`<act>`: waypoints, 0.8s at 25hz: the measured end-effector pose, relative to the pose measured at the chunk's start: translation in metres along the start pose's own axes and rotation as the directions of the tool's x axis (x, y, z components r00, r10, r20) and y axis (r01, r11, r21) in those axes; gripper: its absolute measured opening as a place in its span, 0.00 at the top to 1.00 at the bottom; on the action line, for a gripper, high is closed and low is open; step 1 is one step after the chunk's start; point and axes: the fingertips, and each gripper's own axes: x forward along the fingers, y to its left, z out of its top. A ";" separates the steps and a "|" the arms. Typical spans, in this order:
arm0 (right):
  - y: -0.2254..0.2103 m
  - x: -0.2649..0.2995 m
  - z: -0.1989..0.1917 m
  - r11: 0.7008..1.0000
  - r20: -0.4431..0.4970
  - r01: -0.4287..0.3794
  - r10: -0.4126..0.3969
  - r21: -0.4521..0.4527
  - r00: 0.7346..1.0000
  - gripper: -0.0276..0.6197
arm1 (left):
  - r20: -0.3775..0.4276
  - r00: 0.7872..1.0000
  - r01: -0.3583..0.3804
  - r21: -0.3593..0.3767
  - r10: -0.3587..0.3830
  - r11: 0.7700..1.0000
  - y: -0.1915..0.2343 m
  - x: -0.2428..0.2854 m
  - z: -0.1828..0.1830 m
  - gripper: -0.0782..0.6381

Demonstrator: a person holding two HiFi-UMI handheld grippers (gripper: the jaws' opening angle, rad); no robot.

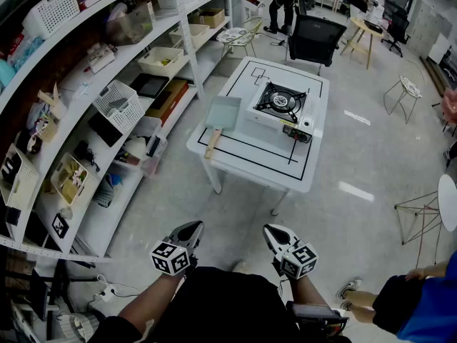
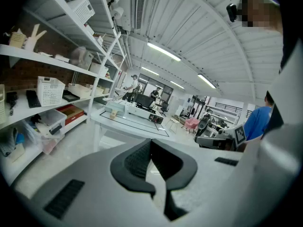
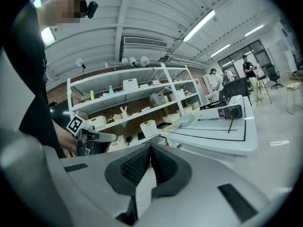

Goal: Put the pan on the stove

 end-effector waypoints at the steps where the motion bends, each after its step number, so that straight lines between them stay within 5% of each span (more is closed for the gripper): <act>1: 0.002 0.001 0.002 1.000 0.000 0.005 -0.005 0.001 1.000 0.92 | 0.001 1.000 -0.003 -0.001 0.003 1.000 0.002 -0.001 0.000 0.88; 20: -0.002 0.018 0.010 1.000 0.009 0.010 -0.010 0.005 1.000 0.92 | 0.008 0.998 -0.056 0.005 0.056 0.998 0.019 -0.012 0.001 0.88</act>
